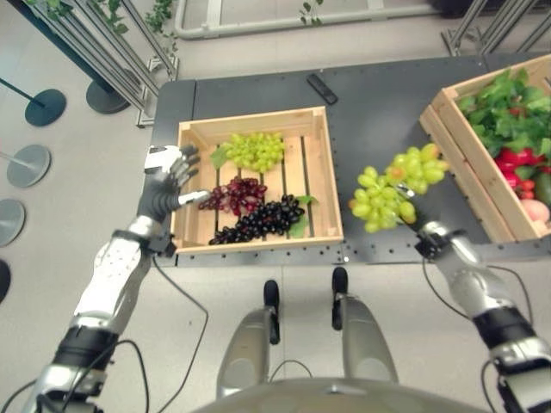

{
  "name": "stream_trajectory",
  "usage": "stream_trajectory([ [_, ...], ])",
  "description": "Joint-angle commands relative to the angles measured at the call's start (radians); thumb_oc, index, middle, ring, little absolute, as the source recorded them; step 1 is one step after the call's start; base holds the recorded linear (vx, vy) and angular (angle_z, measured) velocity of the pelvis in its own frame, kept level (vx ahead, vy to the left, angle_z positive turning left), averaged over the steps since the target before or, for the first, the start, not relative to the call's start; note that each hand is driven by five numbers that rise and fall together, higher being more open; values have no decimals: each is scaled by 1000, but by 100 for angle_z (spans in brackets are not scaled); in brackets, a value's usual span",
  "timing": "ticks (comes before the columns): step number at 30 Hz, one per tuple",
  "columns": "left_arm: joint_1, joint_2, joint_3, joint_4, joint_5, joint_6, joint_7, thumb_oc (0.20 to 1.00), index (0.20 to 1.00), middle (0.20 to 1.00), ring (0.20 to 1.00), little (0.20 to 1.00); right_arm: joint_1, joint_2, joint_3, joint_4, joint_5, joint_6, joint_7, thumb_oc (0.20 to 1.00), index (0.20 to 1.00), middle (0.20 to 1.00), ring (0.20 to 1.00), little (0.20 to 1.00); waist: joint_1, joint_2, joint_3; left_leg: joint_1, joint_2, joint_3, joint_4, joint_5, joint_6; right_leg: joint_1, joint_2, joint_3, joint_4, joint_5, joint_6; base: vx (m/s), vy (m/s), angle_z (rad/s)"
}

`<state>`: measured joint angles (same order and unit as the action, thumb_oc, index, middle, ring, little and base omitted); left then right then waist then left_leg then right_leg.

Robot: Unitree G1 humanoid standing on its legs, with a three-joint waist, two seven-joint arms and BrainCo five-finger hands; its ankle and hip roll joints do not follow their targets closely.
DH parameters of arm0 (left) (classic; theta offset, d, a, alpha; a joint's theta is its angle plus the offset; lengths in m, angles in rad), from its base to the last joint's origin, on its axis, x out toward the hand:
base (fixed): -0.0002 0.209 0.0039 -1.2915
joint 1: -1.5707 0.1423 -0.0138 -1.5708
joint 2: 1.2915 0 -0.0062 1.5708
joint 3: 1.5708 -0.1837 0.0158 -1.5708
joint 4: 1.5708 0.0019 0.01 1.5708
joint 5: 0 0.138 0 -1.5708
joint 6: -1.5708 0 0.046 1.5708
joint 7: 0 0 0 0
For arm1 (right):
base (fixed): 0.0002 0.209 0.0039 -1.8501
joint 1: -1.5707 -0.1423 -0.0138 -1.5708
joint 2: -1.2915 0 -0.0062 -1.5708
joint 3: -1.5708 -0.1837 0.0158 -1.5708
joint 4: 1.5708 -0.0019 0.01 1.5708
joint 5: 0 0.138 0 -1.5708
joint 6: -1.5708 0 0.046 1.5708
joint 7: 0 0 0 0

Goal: Pick up the fruits from the basket on one side to the basket on the other side

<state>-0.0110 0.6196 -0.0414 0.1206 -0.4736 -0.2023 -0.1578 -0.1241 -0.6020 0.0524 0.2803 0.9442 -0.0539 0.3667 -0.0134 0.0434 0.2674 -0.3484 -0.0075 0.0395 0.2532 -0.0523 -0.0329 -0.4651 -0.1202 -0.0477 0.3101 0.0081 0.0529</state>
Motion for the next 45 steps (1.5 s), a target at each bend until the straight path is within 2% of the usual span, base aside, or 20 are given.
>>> stream_trajectory([
  [1, 4, -1, 49, 31, 81, -32, 13, 1000, 1000, 1000, 1000, 1000, -22, -12, -52, -105, -31, -71, 16, 200, 200, 200, 200, 200, -21, -36, -26, 31, -44, 17, -31, 7, 47, 74, 12, -4, -32, 18, 53, 33, 36, -8],
  [8, 38, -38, 58, 189, 185, -27, 38, 1000, 1000, 1000, 1000, 1000, 31, -20, -130, -108, -41, -76, 13, 200, 200, 200, 200, 200, -35, -53, -31, 67, -40, 35, -37, -6, 53, 105, 16, 6, -36, 10, 57, 49, 29, -8],
  [11, 33, -86, 63, 334, 211, -24, 78, 1000, 1000, 1000, 1000, 1000, 56, -14, -157, -118, -41, -89, 11, 200, 200, 200, 200, 200, -44, -63, -47, 86, -36, 44, -42, -13, 52, 120, 22, 13, -44, 6, 58, 51, 1, -10],
  [17, 24, -154, 38, 516, 257, -20, 127, 1000, 1000, 1000, 1000, 1000, 99, 13, -188, -120, -65, -117, -25, 200, 200, 200, 200, 200, -55, -73, -72, 122, -28, 52, -64, -15, 47, 150, 29, 15, -65, 3, 59, 49, -9, -11],
  [23, 6, -200, 14, 661, 283, -20, 169, 1000, 1000, 1000, 1000, 1000, 129, 27, -182, -134, -95, -141, -47, 200, 200, 200, 200, 200, -61, -82, -88, 155, -25, 51, -87, -9, 44, 184, 33, 13, -82, 1, 60, 46, -22, -4],
  [25, 3, -222, -2, 750, 305, -9, 172, 1000, 1000, 1000, 1000, 1000, 140, 24, -176, -139, -107, -145, -53, 200, 200, 200, 200, 200, -63, -85, -98, 167, -25, 48, -98, -6, 42, 194, 34, 8, -86, 0, 61, 30, -16, -4],
  [30, 12, -242, -18, 840, 365, 8, 190, 1000, 1000, 1000, 1000, 1000, 145, 22, -174, -150, -122, -159, -65, 200, 200, 200, 200, 200, -62, -87, -109, 177, -26, 47, -97, -11, 41, 208, 33, 5, -90, -4, 60, 27, -8, -1],
  [35, 26, -245, -23, 853, 399, 7, 193, 1000, 1000, 1000, 1000, 1000, 147, 22, -179, -158, -129, -169, -77, 200, 200, 200, 200, 200, -59, -86, -119, 181, -29, 46, -96, -16, 43, 216, 31, 0, -95, -5, 62, 0, 0, 0],
  [41, 34, -247, -3, 789, 314, -12, 202, 1000, 1000, 1000, 1000, 1000, 148, 32, -177, -150, -135, -175, -98, 200, 200, 200, 200, 200, -52, -86, -127, 180, -32, 41, -97, -16, 45, 219, 28, -4, -95, -2, 64, 0, -1, 1],
  [45, 38, -242, 16, 666, 242, -53, 216, 1000, 1000, 1000, 1000, 1000, 149, 44, -177, -150, -132, -180, -101, 200, 200, 200, 200, 200, -46, -86, -133, 181, -35, 37, -101, -16, 45, 220, 27, -7, -98, -2, 64, 2, 1, 3],
])
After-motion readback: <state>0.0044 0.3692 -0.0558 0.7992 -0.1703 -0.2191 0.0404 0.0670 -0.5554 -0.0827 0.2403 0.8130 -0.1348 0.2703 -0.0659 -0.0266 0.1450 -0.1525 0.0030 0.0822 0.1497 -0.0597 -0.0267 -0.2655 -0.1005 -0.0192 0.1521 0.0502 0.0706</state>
